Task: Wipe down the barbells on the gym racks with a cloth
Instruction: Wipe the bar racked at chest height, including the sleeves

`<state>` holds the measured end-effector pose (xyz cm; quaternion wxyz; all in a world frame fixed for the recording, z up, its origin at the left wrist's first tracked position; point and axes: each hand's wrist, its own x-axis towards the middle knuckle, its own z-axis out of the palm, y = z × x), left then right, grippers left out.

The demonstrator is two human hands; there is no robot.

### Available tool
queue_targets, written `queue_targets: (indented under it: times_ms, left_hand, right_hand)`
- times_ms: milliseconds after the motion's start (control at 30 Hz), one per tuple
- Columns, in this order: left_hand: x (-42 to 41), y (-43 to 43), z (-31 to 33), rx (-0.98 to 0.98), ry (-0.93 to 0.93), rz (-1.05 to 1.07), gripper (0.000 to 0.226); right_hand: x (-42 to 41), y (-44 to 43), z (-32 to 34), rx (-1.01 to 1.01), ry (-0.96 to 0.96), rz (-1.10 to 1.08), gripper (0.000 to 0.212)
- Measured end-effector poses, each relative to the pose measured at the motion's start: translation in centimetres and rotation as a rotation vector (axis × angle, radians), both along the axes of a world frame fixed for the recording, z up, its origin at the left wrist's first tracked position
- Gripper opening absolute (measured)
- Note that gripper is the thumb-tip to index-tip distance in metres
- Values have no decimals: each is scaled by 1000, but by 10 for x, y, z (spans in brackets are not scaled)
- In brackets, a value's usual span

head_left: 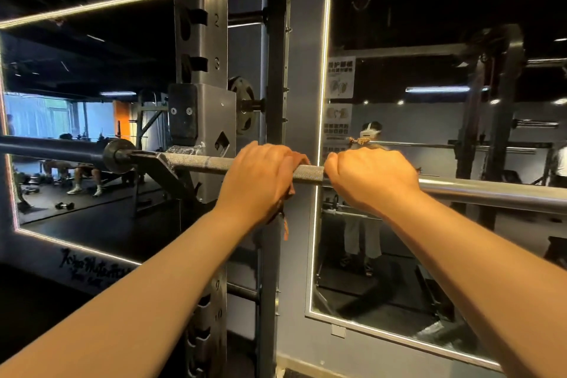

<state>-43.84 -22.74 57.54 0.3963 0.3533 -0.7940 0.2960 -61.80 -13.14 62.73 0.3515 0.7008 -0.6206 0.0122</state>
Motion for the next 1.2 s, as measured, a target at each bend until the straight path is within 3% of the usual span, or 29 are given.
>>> queue_targets:
  times_ms: [167, 367, 500, 667, 733, 833, 1000, 1200]
  left_hand:
    - [-23, -2, -10, -15, 376, 43, 46]
    - [-14, -4, -15, -29, 290, -62, 47]
    - [15, -7, -11, -71, 226, -14, 44]
    - [15, -14, -10, 50, 391, 73, 48]
    - [-7, -8, -6, 32, 351, 123, 51]
    - [-22, -4, -10, -3, 305, 28, 41]
    - [26, -8, -8, -61, 105, -17, 34]
    - [23, -12, -3, 148, 391, 129, 46]
  right_hand:
    - [-2, -2, -3, -47, 18, 19, 13]
    - [-2, -5, -4, -62, -18, 0, 15]
    - [-2, -6, -4, -54, -9, 0, 14]
    - [-3, -7, -5, -98, 18, -9, 17]
    - [-4, -6, -5, -110, 26, -12, 17]
    - [-2, -1, -4, -71, 15, -24, 14]
    - [2, 0, -3, -56, 93, -47, 18]
    - [7, -3, -4, -51, -45, -99, 17]
